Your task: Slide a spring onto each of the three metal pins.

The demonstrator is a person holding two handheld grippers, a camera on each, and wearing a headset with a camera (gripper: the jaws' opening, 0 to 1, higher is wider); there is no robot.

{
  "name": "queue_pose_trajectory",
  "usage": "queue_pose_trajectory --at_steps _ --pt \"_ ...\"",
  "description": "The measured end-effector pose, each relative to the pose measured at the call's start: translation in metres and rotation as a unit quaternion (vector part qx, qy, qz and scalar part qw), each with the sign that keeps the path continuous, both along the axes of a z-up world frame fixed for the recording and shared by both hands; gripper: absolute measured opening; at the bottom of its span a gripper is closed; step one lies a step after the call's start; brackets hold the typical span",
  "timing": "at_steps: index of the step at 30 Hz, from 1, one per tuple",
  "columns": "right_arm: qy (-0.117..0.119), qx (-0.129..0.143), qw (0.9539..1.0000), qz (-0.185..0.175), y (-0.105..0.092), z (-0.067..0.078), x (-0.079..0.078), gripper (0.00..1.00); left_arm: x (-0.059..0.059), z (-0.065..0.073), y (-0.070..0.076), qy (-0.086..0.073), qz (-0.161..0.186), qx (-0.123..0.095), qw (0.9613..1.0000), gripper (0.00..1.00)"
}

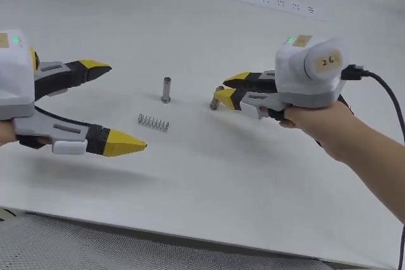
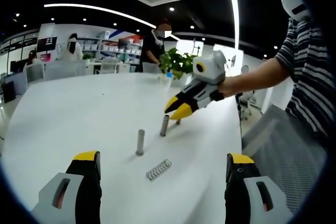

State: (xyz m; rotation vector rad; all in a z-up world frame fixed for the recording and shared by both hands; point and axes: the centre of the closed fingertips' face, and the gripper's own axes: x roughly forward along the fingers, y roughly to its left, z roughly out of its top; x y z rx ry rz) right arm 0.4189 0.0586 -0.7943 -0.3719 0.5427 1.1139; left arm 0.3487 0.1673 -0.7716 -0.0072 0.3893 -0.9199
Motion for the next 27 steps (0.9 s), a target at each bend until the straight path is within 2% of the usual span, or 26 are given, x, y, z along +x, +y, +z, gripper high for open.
queue_pose_trajectory --at_steps 6,12,16,20,27 --pt "0.007 0.031 0.9994 -0.015 -0.002 0.013 -0.006 0.17 -0.001 0.000 0.001 0.000 0.000 0.000 1.0000 0.97" --pt "0.006 0.044 0.9989 -0.017 -0.003 0.018 -0.015 0.20 0.000 0.002 0.001 -0.003 0.000 -0.004 1.0000 0.97" --pt "0.009 0.058 0.9982 -0.013 -0.002 0.023 -0.027 0.21 -0.001 0.002 0.002 -0.003 0.001 -0.004 1.0000 0.97" --pt "0.013 0.061 0.9981 -0.005 -0.003 0.021 -0.038 0.21 -0.001 0.002 0.004 -0.004 0.002 -0.003 1.0000 0.97" --pt "0.025 0.056 0.9981 -0.010 -0.013 0.009 -0.048 0.20 -0.003 0.002 0.003 -0.004 0.001 -0.003 1.0000 0.96"
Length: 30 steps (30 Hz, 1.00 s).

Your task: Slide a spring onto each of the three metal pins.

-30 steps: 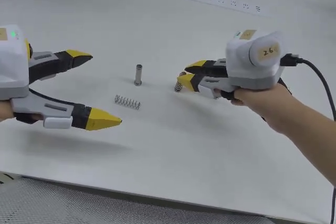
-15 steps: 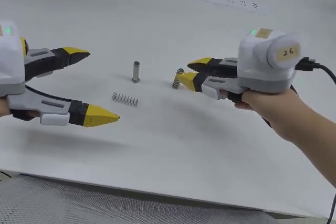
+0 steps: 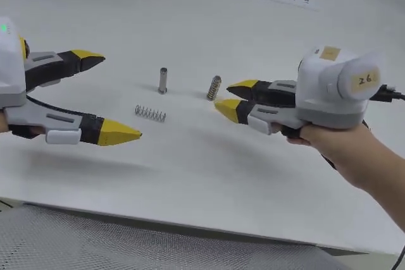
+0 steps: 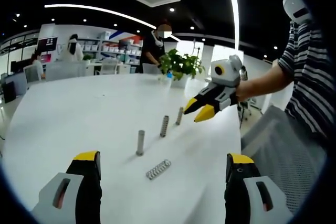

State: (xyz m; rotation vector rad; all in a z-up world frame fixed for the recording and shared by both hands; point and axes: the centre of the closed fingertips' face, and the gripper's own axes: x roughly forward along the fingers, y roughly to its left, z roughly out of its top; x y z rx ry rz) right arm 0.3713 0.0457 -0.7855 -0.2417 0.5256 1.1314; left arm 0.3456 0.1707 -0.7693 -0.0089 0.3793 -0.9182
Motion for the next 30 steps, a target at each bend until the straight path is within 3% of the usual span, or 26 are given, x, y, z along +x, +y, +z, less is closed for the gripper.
queue_pose_trajectory --at_steps 14,30 --pt "0.012 -0.012 0.9998 0.007 0.000 -0.012 -0.007 0.20 -0.004 0.000 -0.002 0.003 -0.003 -0.001 1.0000 0.96" --pt "0.001 -0.013 0.9976 0.068 0.054 -0.005 -0.010 0.20 -0.004 0.001 0.002 0.002 0.003 0.000 1.0000 0.95"
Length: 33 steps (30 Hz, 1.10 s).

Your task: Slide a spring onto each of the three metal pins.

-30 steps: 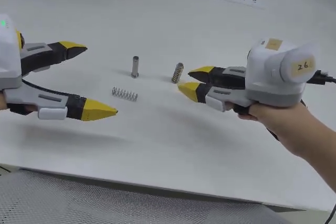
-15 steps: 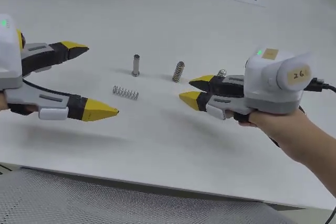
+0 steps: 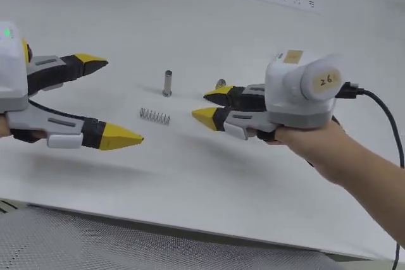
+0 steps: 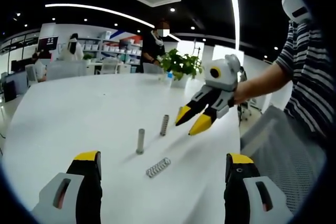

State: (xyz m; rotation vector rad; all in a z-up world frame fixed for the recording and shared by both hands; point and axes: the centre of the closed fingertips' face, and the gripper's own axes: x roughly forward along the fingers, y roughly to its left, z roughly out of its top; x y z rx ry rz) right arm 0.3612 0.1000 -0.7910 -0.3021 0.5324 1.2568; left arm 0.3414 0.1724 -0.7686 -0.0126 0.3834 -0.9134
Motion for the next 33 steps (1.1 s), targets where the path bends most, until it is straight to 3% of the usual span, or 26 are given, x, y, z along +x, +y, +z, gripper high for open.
queue_pose_trajectory --at_steps 7,14,33 --pt "-0.002 -0.003 0.9994 0.035 0.028 0.000 -0.004 0.20 0.000 0.000 -0.001 0.001 0.001 -0.001 1.0000 0.95" --pt "-0.001 -0.009 0.9986 0.052 0.045 -0.009 -0.008 0.19 0.000 0.001 0.001 0.001 0.003 -0.002 1.0000 0.95" --pt "0.009 -0.049 0.9973 0.054 0.048 -0.045 -0.004 0.16 -0.001 -0.001 0.002 0.004 0.004 -0.005 1.0000 0.94"
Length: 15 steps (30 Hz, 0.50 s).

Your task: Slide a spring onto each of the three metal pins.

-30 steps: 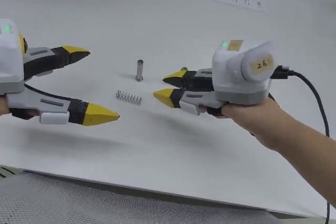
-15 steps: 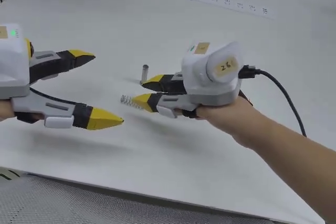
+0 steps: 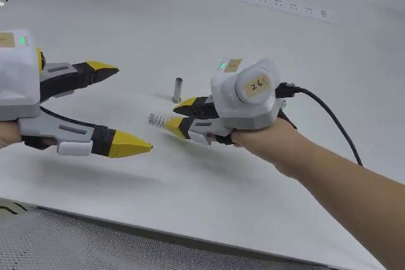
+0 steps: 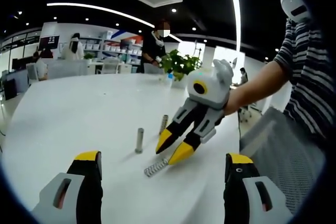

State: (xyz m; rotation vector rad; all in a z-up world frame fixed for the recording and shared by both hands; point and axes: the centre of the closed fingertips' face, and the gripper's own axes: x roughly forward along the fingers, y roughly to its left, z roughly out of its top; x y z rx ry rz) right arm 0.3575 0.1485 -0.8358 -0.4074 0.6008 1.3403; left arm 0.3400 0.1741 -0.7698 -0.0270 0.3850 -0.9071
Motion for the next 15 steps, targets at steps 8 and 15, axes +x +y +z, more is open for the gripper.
queue_pose_trajectory --at_steps 8,15 --pt "0.000 -0.012 0.9999 0.008 0.002 -0.012 -0.005 0.14 0.000 0.000 0.000 0.002 0.002 -0.007 1.0000 0.95" --pt "0.000 -0.021 0.9998 0.007 0.002 -0.019 -0.004 0.13 -0.001 -0.003 0.002 0.004 0.004 -0.006 1.0000 0.95"
